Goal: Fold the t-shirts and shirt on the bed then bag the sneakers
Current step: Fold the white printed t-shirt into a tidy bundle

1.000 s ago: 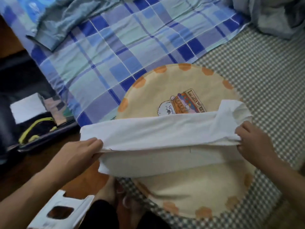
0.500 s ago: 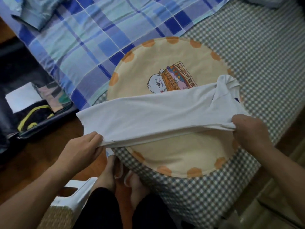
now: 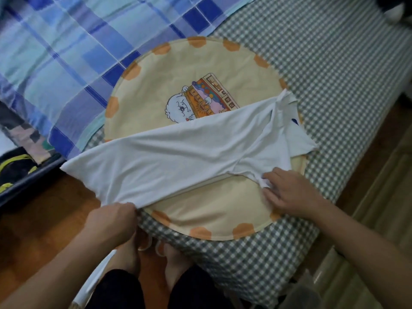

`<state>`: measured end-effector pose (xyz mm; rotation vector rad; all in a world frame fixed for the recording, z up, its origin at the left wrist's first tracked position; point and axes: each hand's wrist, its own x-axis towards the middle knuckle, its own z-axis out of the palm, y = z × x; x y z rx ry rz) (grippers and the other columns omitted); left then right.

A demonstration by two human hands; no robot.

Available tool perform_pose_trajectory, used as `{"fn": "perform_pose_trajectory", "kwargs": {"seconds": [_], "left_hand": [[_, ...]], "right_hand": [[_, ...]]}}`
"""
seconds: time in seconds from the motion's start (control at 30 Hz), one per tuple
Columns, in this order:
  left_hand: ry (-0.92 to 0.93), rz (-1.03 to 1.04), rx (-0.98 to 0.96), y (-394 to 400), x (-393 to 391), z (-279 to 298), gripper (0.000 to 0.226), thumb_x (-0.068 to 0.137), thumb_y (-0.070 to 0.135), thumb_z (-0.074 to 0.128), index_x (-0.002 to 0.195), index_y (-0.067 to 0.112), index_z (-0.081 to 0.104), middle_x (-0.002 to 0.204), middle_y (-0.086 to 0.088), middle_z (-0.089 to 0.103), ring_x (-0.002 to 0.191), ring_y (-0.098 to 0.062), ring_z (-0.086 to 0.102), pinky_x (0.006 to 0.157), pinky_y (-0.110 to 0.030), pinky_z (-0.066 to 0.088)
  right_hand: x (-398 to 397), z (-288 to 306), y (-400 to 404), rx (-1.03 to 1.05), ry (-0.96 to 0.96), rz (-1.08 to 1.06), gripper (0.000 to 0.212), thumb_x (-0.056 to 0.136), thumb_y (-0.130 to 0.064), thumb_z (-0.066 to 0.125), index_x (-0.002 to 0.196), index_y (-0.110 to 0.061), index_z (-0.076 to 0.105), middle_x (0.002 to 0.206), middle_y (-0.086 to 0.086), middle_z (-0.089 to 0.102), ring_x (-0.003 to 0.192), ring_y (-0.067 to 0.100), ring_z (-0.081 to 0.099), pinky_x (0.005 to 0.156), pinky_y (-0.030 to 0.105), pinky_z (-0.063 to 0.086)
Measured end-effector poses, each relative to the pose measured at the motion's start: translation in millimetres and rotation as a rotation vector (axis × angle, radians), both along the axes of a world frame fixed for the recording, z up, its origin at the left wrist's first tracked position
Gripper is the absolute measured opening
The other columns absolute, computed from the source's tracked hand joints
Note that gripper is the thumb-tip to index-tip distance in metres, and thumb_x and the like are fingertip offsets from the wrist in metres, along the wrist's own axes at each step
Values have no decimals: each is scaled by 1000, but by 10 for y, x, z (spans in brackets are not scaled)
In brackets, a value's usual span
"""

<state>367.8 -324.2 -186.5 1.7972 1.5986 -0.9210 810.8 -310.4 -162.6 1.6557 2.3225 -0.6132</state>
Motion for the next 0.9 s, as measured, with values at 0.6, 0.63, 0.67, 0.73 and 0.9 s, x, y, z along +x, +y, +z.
{"fn": "perform_pose_trajectory", "kwargs": {"seconds": [0.6,0.63,0.67,0.73,0.9], "left_hand": [[-423,-290,539,918,1386,-641,68,100,58,23,161,27,25,170,-9,8,156,-36,1,124,-58,9],[-423,-287,548,911,1416,-624,68,100,56,25,161,27,25,170,-10,9,156,-37,1,124,-58,7],[-424,-277,562,907,1443,-590,67,99,54,28,160,25,27,169,-12,11,156,-38,2,123,-57,6],[-476,-270,616,889,1510,-472,63,94,44,40,151,18,44,162,-20,27,151,-43,18,121,-55,11],[-804,-619,640,697,1908,-283,34,84,34,58,110,14,62,113,-14,59,102,-38,56,84,-47,38]], "right_hand": [[-315,-105,-566,-392,387,-1427,31,94,-40,64,120,-24,62,109,-5,68,93,14,64,84,35,56],[-268,-101,-508,-366,344,-1431,29,93,-44,64,115,-25,61,107,-6,68,91,13,64,83,35,55],[-194,-62,-398,-303,287,-1435,26,93,-46,63,107,-25,59,100,-7,66,86,12,62,77,34,53],[6,2,-117,-105,183,-1423,22,96,-44,59,99,-23,56,91,-7,61,77,8,56,66,30,45],[473,-185,894,85,330,-1314,29,99,-35,58,124,-18,59,109,-9,59,91,8,56,68,22,40]]}}
